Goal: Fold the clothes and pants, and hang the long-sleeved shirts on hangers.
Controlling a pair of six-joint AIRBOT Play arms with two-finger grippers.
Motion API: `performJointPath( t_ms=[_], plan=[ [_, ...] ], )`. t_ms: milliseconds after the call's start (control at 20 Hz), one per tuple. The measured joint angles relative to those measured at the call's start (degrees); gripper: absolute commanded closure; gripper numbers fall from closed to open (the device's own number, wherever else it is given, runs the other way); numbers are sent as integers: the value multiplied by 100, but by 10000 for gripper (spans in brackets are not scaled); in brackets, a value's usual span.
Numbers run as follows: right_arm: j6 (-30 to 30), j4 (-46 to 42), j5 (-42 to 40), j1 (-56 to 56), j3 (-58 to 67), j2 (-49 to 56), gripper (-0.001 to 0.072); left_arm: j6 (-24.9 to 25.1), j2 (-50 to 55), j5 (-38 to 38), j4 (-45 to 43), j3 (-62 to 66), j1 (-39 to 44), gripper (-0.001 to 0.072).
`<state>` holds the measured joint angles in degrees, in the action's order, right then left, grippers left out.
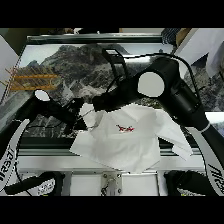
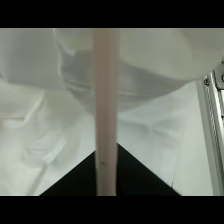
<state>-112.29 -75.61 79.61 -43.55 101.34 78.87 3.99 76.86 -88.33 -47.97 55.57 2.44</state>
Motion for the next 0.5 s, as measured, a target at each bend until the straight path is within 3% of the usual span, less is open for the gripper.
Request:
performJointPath(
  t_ms=[500],
  plan=[
    [9,2,-306,-55,52,210,681,0,0,-13,0,0,0,695]
  ],
)
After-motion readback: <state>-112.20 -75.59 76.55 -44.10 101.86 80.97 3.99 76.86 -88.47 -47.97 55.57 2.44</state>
